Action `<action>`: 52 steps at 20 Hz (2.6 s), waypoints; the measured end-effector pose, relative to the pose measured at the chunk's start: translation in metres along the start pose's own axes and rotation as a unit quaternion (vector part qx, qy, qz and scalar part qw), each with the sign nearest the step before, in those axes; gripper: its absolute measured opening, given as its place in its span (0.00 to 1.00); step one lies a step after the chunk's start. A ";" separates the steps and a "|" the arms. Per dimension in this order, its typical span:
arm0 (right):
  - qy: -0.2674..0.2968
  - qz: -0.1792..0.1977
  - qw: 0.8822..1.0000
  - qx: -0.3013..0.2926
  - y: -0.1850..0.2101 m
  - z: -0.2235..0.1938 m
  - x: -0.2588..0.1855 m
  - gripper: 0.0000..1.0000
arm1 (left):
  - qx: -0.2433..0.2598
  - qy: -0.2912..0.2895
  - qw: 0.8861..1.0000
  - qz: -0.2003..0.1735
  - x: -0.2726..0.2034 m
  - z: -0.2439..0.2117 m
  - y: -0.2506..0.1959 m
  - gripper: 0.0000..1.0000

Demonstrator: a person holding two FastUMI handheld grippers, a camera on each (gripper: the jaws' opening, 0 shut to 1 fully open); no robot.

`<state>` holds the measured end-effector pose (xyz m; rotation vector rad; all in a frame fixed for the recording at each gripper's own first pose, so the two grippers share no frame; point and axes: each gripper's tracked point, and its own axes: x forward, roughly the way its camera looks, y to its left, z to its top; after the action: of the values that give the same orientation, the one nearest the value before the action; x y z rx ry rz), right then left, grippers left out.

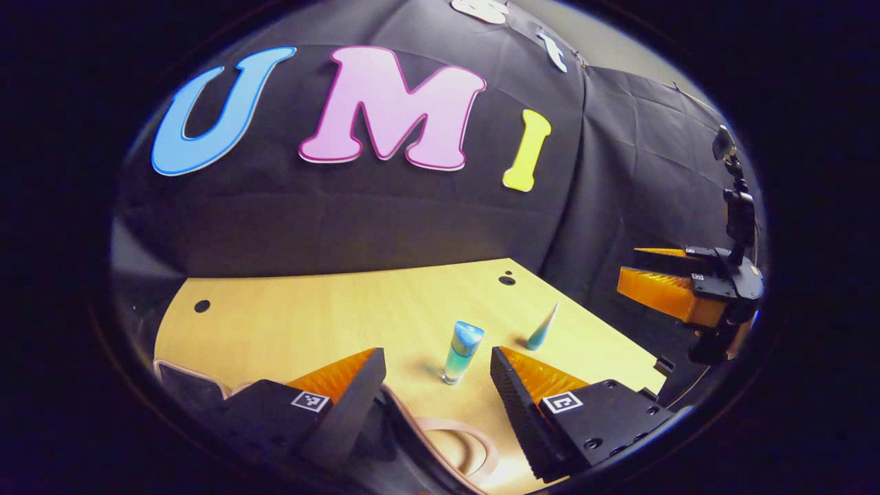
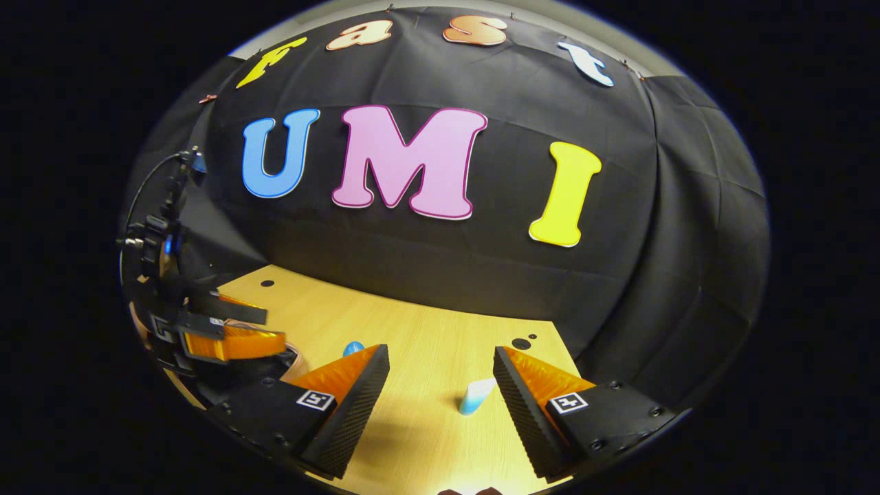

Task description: First open the suitcase, pack the skin care products into it, and then close the suitcase.

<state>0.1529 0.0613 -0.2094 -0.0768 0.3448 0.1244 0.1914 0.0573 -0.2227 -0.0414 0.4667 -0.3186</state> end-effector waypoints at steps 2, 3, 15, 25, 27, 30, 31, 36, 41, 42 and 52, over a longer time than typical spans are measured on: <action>0.014 0.002 1.000 0.002 -0.007 -0.012 0.007 0.97 | -0.001 0.027 1.000 -0.004 0.035 -0.019 -0.010 0.97; 0.017 0.001 1.000 0.006 -0.011 -0.016 0.008 0.97 | -0.004 0.039 0.999 -0.007 0.050 -0.030 -0.014 0.97; 0.117 0.011 0.992 0.048 -0.053 -0.112 0.069 0.97 | 0.019 0.112 0.993 0.040 0.164 -0.078 -0.006 0.56; 0.236 0.019 0.968 0.079 -0.054 -0.220 0.150 0.94 | 0.036 0.129 0.990 0.038 0.166 -0.082 -0.013 0.48; 0.239 0.009 0.967 0.083 -0.055 -0.224 0.157 0.76 | 0.040 0.132 0.990 0.038 0.167 -0.083 -0.014 0.48; 0.242 0.017 0.964 0.108 -0.052 -0.224 0.163 0.46 | 0.038 0.138 0.989 0.038 0.170 -0.083 -0.014 0.48; 0.241 0.022 0.964 0.114 -0.051 -0.219 0.159 0.43 | 0.034 0.143 0.988 0.038 0.170 -0.081 -0.014 0.48; 0.186 0.058 0.976 0.097 -0.033 -0.152 0.115 0.40 | 0.021 0.134 0.991 0.013 0.116 -0.048 -0.028 0.46; 0.139 0.115 0.977 0.111 0.030 -0.081 0.041 0.40 | 0.023 0.153 0.988 0.008 -0.039 -0.028 0.015 0.49; 0.133 0.120 0.977 0.112 0.039 -0.074 0.033 0.40 | 0.023 0.174 0.984 0.018 -0.062 -0.035 0.029 0.45; 0.116 0.175 0.974 0.084 0.126 -0.056 -0.029 0.40 | -0.083 0.472 0.874 0.079 -0.146 -0.222 0.071 0.46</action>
<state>0.0899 0.1774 -0.2592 0.1407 0.5995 0.4371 -0.0112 0.1774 -0.3656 -0.0109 1.4676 -0.1131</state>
